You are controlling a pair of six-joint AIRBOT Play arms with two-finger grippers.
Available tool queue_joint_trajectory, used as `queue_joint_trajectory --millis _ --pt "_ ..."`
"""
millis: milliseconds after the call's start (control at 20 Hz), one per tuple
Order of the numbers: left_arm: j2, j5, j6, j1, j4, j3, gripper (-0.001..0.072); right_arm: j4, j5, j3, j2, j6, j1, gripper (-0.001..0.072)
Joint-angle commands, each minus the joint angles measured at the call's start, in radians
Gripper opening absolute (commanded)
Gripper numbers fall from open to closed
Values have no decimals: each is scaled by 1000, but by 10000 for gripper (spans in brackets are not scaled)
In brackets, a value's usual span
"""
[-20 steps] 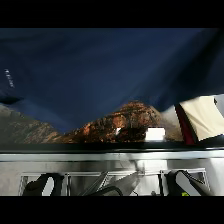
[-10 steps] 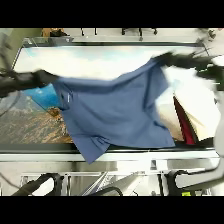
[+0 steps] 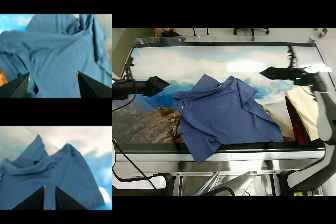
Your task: Fold the shirts.
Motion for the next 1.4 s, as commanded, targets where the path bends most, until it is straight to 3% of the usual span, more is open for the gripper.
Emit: queue_joint_trajectory --millis 0,100,300,500,550,600,650,900,1100,1150,1200,1250,1300,1350 --pt "23 -202 -21 88 100 -47 649 -259 161 -91 147 167 -133 163" --pt "82 -201 -19 106 177 -218 649 -307 177 -249 246 170 -209 158" --pt "149 -66 43 110 193 -550 649 -305 134 -551 393 170 -354 157" --pt "99 19 86 110 153 -660 648 -298 138 -647 418 170 -373 157" --pt "73 13 112 109 106 -659 624 -297 139 -649 418 170 -371 157" --pt "50 10 141 101 56 -659 428 -288 139 -649 418 169 -372 157" --pt "32 11 173 83 31 -659 321 -272 138 -649 418 166 -372 157" --pt "-14 125 152 -55 45 -658 309 -200 149 -649 419 145 -372 157" --pt "-13 130 137 -91 41 -610 291 -200 176 -649 419 136 -372 157" --pt "-13 128 131 -102 43 -593 110 -204 192 -649 418 136 -372 158" --pt "-13 121 130 -113 43 -577 13 -229 212 -649 418 137 -372 167" --pt "-13 111 129 -122 44 -563 13 -277 224 -650 418 149 -372 177" --pt "-13 96 126 -126 45 -550 13 -348 227 -657 418 177 -372 311" --pt "-13 80 122 -125 44 -535 13 -413 228 -667 418 206 -372 352"
